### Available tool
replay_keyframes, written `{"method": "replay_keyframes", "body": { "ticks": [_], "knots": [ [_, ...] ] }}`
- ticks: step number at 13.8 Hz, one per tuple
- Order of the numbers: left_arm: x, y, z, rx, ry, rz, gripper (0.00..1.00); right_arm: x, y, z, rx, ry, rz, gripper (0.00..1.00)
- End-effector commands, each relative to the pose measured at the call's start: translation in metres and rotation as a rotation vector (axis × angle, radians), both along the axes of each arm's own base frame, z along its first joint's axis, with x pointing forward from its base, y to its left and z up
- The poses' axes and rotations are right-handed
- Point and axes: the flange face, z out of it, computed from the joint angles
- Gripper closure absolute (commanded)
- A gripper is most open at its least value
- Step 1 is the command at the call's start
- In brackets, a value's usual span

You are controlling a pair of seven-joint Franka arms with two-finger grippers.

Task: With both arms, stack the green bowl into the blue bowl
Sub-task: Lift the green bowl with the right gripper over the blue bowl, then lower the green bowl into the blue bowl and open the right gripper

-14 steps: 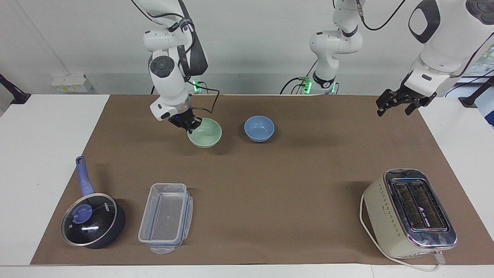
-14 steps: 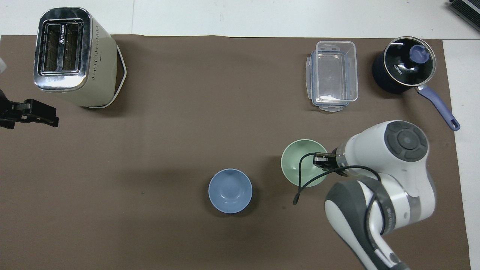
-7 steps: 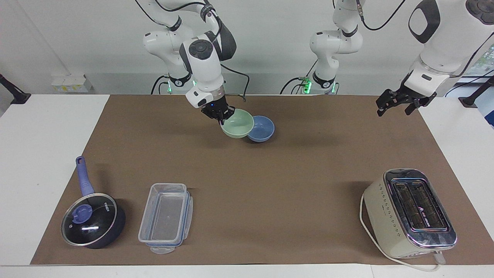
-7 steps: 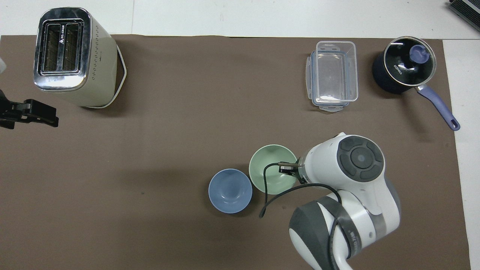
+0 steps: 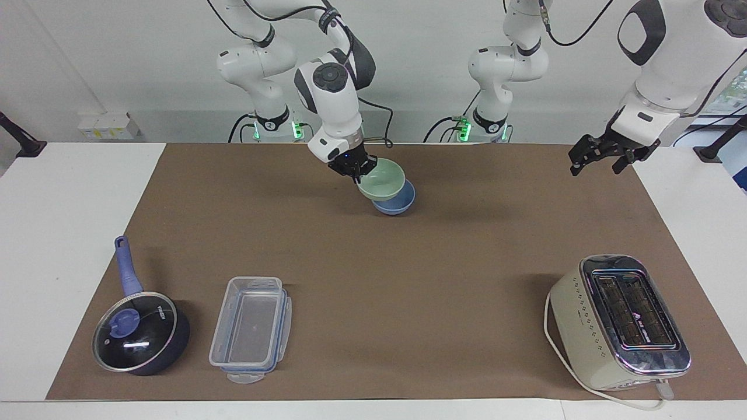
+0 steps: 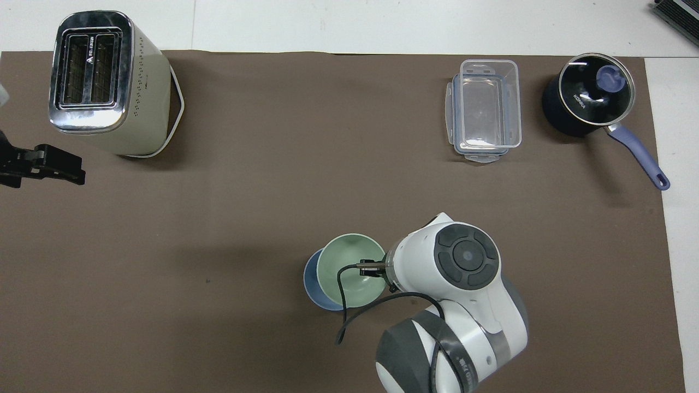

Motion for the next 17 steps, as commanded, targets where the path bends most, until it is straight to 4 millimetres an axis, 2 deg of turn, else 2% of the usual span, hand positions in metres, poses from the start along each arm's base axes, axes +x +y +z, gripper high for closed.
{"method": "replay_keyframes", "body": {
  "ticks": [1, 4, 8, 10, 17],
  "knots": [
    [0.001, 0.001, 0.005, 0.017, 0.006, -0.001, 0.00, -0.001, -0.001, -0.006, 0.046, -0.001, 0.074, 1.00],
    [0.001, 0.001, 0.005, 0.019, 0.006, -0.001, 0.00, 0.006, 0.006, -0.027, 0.050, -0.012, 0.067, 1.00],
    [0.001, 0.001, 0.005, 0.019, 0.006, -0.001, 0.00, 0.001, 0.016, -0.040, 0.041, 0.004, 0.060, 1.00],
    [0.001, 0.001, 0.005, 0.019, 0.006, -0.001, 0.00, -0.008, 0.022, -0.051, 0.034, 0.011, 0.074, 1.00],
    [0.001, 0.001, 0.005, 0.019, 0.006, -0.001, 0.00, -0.012, 0.031, -0.063, 0.031, 0.011, 0.066, 1.00]
  ]
}}
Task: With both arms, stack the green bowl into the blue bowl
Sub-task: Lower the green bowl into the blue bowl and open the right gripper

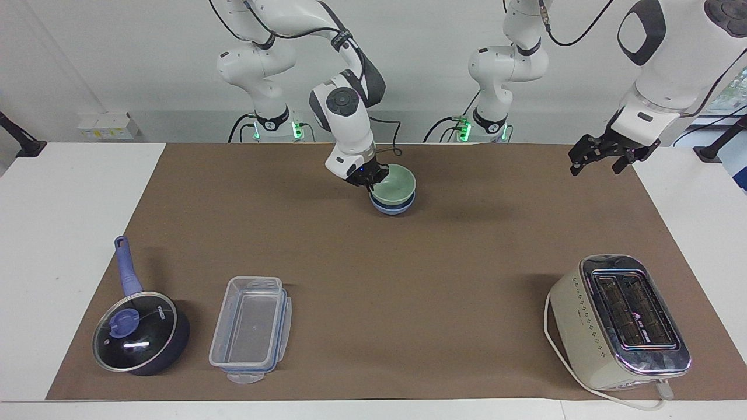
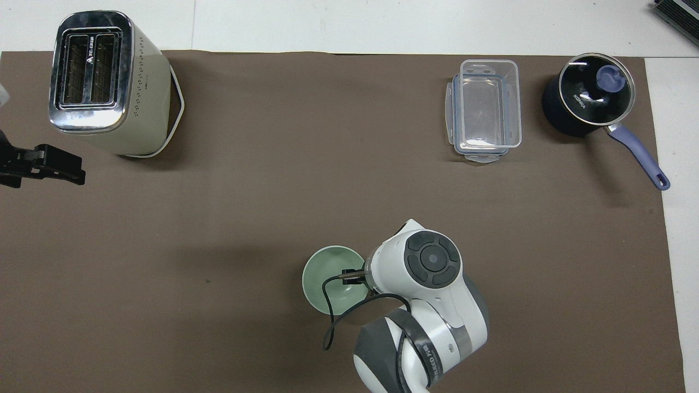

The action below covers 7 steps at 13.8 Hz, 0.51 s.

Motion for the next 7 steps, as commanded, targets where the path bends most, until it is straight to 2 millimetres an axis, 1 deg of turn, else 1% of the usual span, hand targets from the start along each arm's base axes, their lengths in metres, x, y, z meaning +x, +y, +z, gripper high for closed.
{"method": "replay_keyframes", "body": {
  "ticks": [1, 2, 6, 7],
  "knots": [
    [0.0008, 0.0009, 0.0053, 0.019, 0.006, -0.001, 0.00, -0.0019, 0.0021, -0.0041, 0.018, 0.000, -0.024, 1.00],
    [0.0008, 0.0009, 0.0053, 0.019, 0.006, -0.001, 0.00, -0.0015, 0.0022, -0.0071, 0.017, 0.003, -0.025, 1.00],
    [0.0008, 0.0009, 0.0053, 0.019, 0.006, -0.001, 0.00, 0.0007, 0.0030, -0.0059, 0.024, -0.012, -0.029, 1.00],
    [0.0008, 0.0009, 0.0053, 0.019, 0.006, -0.001, 0.00, 0.0010, 0.0031, -0.0065, 0.025, -0.013, -0.029, 0.97]
  ]
}}
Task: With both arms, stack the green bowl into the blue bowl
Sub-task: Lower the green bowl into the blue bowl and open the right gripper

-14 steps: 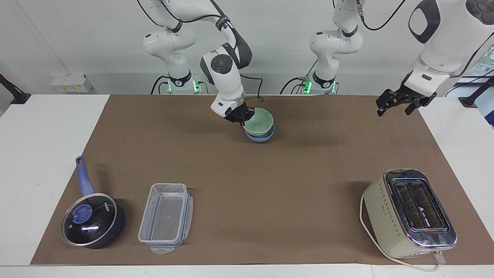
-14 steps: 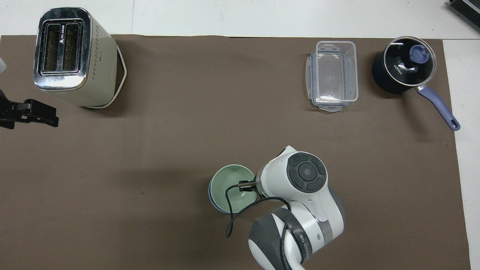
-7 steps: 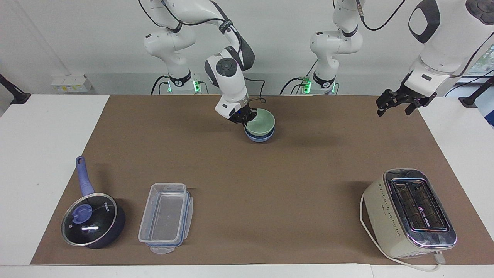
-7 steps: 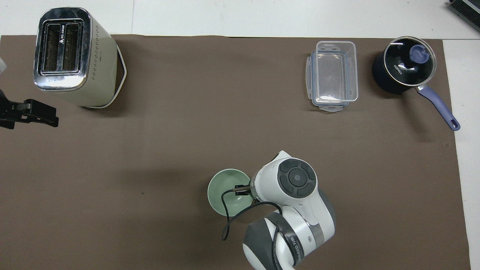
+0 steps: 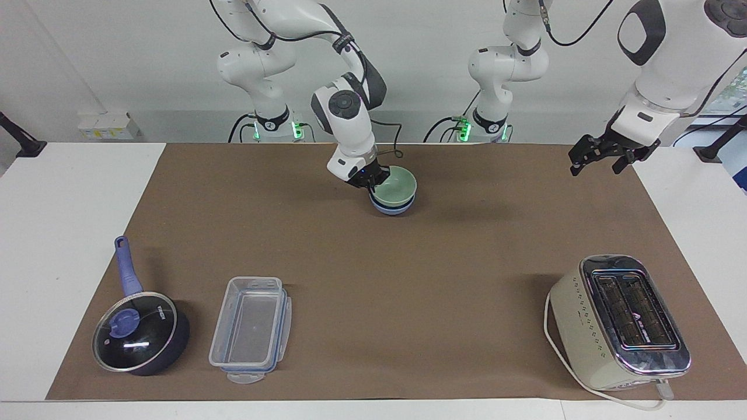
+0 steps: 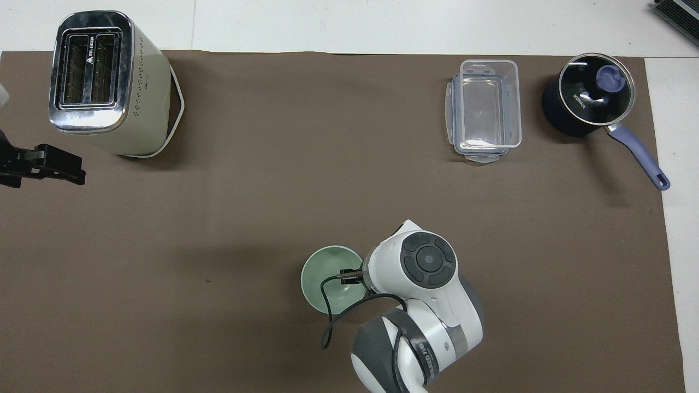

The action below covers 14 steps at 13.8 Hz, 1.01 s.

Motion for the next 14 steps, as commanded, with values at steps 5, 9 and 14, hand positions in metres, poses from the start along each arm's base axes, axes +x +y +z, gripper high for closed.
{"method": "replay_keyframes", "body": {
  "ticks": [5, 9, 14],
  "knots": [
    [0.001, 0.001, 0.005, 0.019, 0.006, -0.001, 0.00, 0.002, 0.002, 0.003, 0.025, -0.008, -0.047, 0.80],
    [0.001, 0.001, 0.005, 0.019, 0.006, -0.001, 0.00, 0.005, -0.003, 0.027, 0.039, -0.027, -0.126, 0.75],
    [0.001, 0.001, 0.005, 0.019, 0.006, -0.001, 0.00, 0.022, -0.045, 0.077, 0.057, -0.084, -0.188, 0.44]
  ]
}}
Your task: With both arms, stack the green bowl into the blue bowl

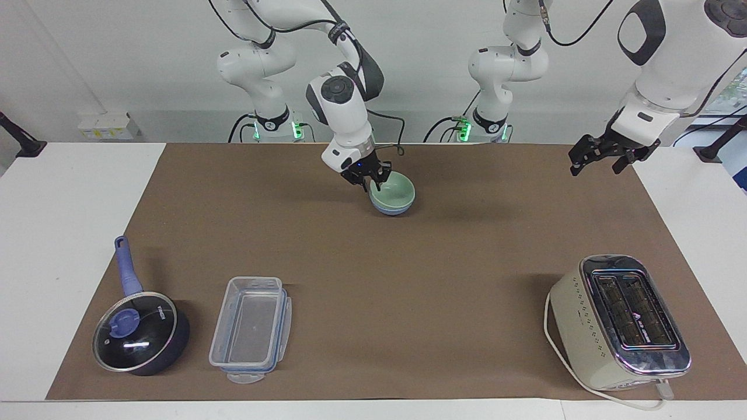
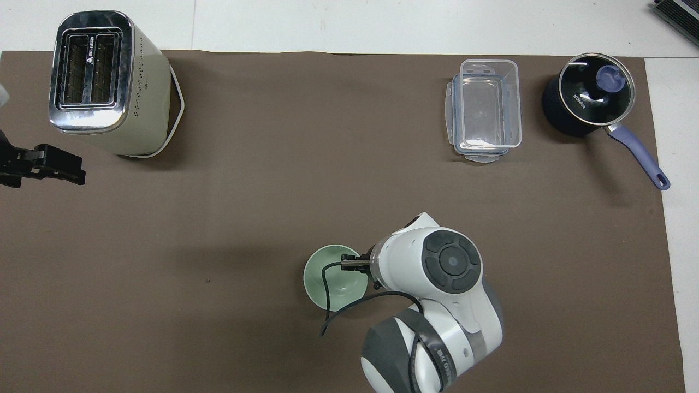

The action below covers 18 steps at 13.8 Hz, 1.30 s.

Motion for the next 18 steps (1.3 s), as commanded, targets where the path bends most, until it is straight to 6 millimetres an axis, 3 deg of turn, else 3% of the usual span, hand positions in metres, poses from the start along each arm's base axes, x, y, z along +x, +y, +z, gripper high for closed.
{"method": "replay_keyframes", "body": {
  "ticks": [1, 2, 4, 6, 11, 16, 18],
  "knots": [
    [0.001, 0.001, 0.005, 0.019, 0.006, -0.001, 0.00, 0.008, -0.044, 0.034, 0.004, -0.010, -0.057, 0.38],
    [0.001, 0.001, 0.005, 0.019, 0.006, -0.001, 0.00, 0.014, -0.064, 0.044, -0.018, -0.026, -0.056, 0.37],
    [0.001, 0.001, 0.005, 0.019, 0.006, -0.001, 0.00, 0.027, -0.107, 0.069, -0.066, -0.065, -0.058, 0.24],
    [0.001, 0.001, 0.005, 0.019, 0.006, -0.001, 0.00, 0.041, -0.146, 0.091, -0.070, -0.077, -0.053, 0.23],
    [0.001, 0.001, 0.005, 0.019, 0.006, -0.001, 0.00, 0.087, -0.248, 0.174, -0.140, -0.086, -0.097, 0.01],
    [0.001, 0.001, 0.005, 0.019, 0.006, -0.001, 0.00, 0.101, -0.296, 0.246, -0.237, -0.117, -0.140, 0.00],
    [0.001, 0.001, 0.005, 0.019, 0.006, -0.001, 0.00, 0.106, -0.304, 0.247, -0.240, -0.050, -0.118, 0.00]
  ]
}}
